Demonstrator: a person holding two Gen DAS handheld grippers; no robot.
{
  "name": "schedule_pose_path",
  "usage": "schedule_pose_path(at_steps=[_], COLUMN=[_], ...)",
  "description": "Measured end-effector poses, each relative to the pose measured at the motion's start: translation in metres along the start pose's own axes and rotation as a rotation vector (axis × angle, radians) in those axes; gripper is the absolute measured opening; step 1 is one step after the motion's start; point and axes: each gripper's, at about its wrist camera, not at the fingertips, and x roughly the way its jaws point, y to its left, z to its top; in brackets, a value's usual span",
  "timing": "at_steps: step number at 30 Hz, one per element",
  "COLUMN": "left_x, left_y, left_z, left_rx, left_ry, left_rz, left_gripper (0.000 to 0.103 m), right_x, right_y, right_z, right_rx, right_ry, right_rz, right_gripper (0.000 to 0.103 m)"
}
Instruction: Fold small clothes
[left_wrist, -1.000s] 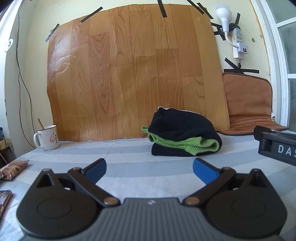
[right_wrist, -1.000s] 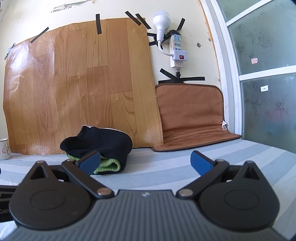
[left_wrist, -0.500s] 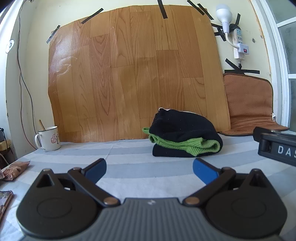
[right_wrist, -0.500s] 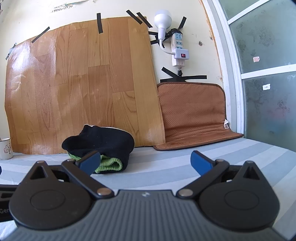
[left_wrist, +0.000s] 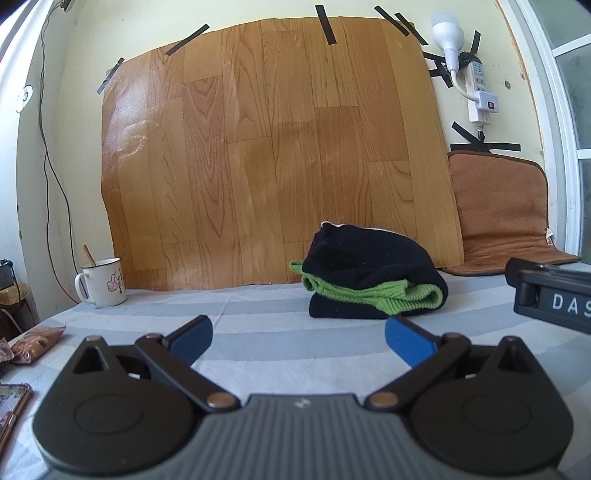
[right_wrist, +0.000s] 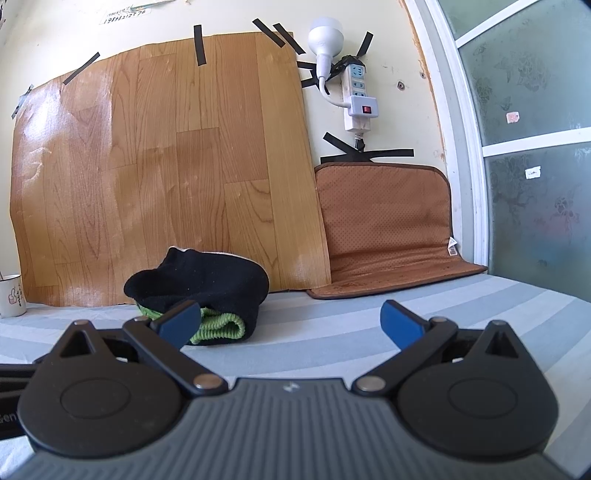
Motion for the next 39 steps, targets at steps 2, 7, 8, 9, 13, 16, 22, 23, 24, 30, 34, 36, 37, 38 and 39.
schedule_pose_path(at_steps=[2,7,8,9,13,16,22,23,24,30,34,36,37,38,39], left_x=[0.001,0.002,0.003,0.004,0.005,0.0,-0.017,-0.019,-0.02,-0.037,-0.047,-0.052,-0.055,-0.056,-0.058], left_y=[0.0,-0.002,-0.003,-0.003,-0.005,-0.006,-0.009,-0.009,-0.009,0.003,0.011,0.015,0.017,0.018,0.019], left_z=[0.0,0.0,0.0,0.0,0.0,0.001,0.003,0.004,0.005,0.021,0.037,0.042,0.044,0.046,0.048], left_rx=[0.003,0.013,0.017,0.02,0.042,0.053,0.079,0.08,0.08,0.029,0.016,0.004,-0.004,-0.011,-0.017], left_ry=[0.001,0.008,0.012,0.015,0.018,-0.005,-0.048,-0.037,-0.017,0.017,0.014,0.014,0.02,0.03,0.04], left_rz=[0.002,0.003,0.003,0.003,0.004,-0.015,-0.056,-0.061,-0.065,-0.079,-0.045,-0.038,-0.039,-0.043,-0.044], left_gripper=[0.103,0.103,0.103,0.103,0.103,0.103,0.103,0.103,0.103,0.103,0.103,0.103,0.103,0.103,0.103], right_x=[0.001,0.002,0.002,0.002,0.003,-0.005,-0.026,-0.029,-0.031,-0.039,-0.043,-0.045,-0.047,-0.048,-0.049], right_y=[0.0,-0.001,-0.001,-0.001,-0.002,-0.003,-0.007,-0.009,-0.011,-0.025,-0.027,-0.027,-0.027,-0.027,-0.027], right_z=[0.0,-0.001,-0.001,0.0,0.0,-0.003,0.006,0.008,0.009,0.014,0.014,0.013,0.012,0.012,0.011], right_rx=[-0.001,0.0,0.001,0.002,0.012,0.033,0.026,0.026,0.03,0.107,0.136,0.145,0.149,0.152,0.155], right_ry=[0.0,0.008,0.009,0.01,0.047,0.088,0.099,0.099,0.1,0.118,0.124,0.128,0.13,0.132,0.134], right_rz=[0.005,0.02,0.023,0.024,0.031,0.059,0.107,0.113,0.115,0.124,0.131,0.141,0.146,0.15,0.154], right_gripper=[0.103,0.103,0.103,0.103,0.103,0.103,0.103,0.103,0.103,0.103,0.103,0.103,0.103,0.103,0.103])
